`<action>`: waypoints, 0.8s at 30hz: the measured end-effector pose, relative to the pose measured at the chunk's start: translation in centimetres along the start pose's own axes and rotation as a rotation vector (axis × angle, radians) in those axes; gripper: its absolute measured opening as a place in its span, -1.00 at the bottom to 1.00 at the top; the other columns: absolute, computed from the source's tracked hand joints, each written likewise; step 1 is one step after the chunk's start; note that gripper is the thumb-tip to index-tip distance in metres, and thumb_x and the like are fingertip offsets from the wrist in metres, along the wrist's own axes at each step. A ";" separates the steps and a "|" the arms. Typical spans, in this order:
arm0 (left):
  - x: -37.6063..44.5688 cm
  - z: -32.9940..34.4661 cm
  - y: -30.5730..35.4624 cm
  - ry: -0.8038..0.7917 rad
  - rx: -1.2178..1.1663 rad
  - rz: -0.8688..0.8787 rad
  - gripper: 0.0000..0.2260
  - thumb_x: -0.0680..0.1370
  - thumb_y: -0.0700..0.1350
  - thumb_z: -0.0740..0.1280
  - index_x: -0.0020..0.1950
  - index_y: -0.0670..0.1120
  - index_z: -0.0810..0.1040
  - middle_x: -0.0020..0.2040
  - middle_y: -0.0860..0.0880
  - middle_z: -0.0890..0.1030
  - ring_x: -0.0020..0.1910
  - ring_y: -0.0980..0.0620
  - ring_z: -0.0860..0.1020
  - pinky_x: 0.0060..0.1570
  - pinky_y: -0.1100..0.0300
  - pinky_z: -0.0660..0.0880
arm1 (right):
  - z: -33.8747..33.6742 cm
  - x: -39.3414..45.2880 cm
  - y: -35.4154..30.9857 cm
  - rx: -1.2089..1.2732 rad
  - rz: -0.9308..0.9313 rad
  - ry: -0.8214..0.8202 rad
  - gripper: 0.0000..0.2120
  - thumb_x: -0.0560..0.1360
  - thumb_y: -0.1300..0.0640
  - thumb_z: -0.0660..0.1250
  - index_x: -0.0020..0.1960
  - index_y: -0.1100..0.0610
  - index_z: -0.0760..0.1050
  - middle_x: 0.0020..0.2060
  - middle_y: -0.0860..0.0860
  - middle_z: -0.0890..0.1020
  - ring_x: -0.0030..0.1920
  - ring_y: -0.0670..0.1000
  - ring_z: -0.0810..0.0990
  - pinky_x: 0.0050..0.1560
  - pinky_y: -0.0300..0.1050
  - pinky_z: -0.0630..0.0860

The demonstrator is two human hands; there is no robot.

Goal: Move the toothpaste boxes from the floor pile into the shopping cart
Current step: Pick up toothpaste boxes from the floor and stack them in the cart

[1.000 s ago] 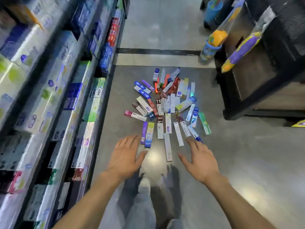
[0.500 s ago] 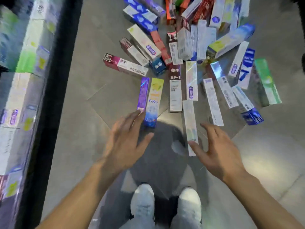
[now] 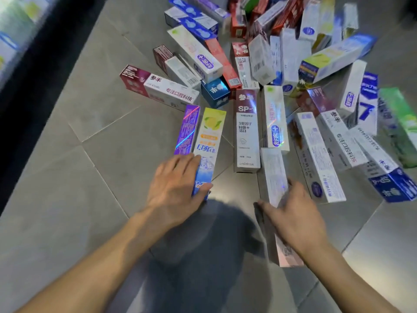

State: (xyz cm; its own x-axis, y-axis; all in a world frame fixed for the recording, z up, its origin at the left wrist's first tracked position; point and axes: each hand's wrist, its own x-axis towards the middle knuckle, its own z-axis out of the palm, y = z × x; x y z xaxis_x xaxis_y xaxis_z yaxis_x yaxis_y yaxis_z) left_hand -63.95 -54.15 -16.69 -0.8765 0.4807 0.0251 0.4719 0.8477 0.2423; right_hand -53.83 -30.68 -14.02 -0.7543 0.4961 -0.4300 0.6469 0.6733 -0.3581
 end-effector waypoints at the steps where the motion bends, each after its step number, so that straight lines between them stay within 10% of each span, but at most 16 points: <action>1: 0.5 0.2 0.4 -0.003 0.032 -0.002 -0.42 0.50 0.27 0.15 0.30 -0.12 0.53 0.25 -0.05 0.59 0.19 -0.13 0.49 0.12 -0.02 0.46 | 0.1 0.2 0.1 0.005 0.027 -0.007 -0.44 0.41 -0.19 0.44 0.21 0.13 0.35 0.14 0.13 0.56 0.12 0.23 0.56 0.04 0.10 0.53; 8: 3.4 0.0 4.1 -0.140 0.315 -0.210 -0.15 0.51 0.44 0.16 0.53 -0.20 0.23 0.28 -0.15 0.46 0.22 -0.13 0.37 0.18 0.00 0.31 | -0.7 -0.5 0.8 0.273 0.051 0.016 -0.67 0.47 -0.04 0.41 0.06 0.14 0.41 -0.08 0.04 0.58 -0.09 0.11 0.52 -0.15 -0.08 0.38; 13: 5.7 -0.4 5.3 -0.162 0.315 -0.344 -0.25 0.44 0.39 0.33 0.32 -0.21 0.38 0.20 -0.16 0.47 0.19 -0.12 0.41 0.16 0.03 0.35 | -0.4 -0.7 0.8 0.695 0.049 -0.093 -0.70 0.44 -0.10 0.43 0.04 0.07 0.54 -0.11 0.03 0.71 -0.10 0.04 0.70 -0.10 0.02 0.60; 17: 5.2 -0.6 5.6 -0.184 0.207 -0.381 -0.34 0.41 0.33 0.36 0.24 -0.18 0.45 0.18 -0.16 0.51 0.19 -0.14 0.44 0.16 0.04 0.36 | -1.3 -1.3 -0.2 1.007 0.050 -0.196 -0.85 0.56 0.17 0.37 0.08 0.22 0.51 -0.15 0.08 0.71 -0.20 -0.01 0.69 -0.27 -0.21 0.53; 24: 0.6 -3.0 6.9 -0.055 -0.438 -0.538 -0.53 0.41 0.13 0.46 0.04 -0.06 0.25 -0.09 0.01 0.54 -0.16 -0.04 0.51 -0.18 0.10 0.40 | -2.8 -2.6 -2.1 1.302 0.132 -0.228 -0.80 0.52 0.17 0.37 0.07 0.25 0.48 -0.09 0.19 0.67 -0.08 0.12 0.66 0.04 0.10 0.55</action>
State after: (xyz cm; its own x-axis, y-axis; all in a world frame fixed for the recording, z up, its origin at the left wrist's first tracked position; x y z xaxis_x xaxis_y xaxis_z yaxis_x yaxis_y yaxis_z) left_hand -61.55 -48.71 -12.09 -0.9663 0.0393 -0.2544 -0.1190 0.8082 0.5767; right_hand -53.52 -31.91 -9.85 -0.7253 0.3278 -0.6053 0.4441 -0.4491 -0.7753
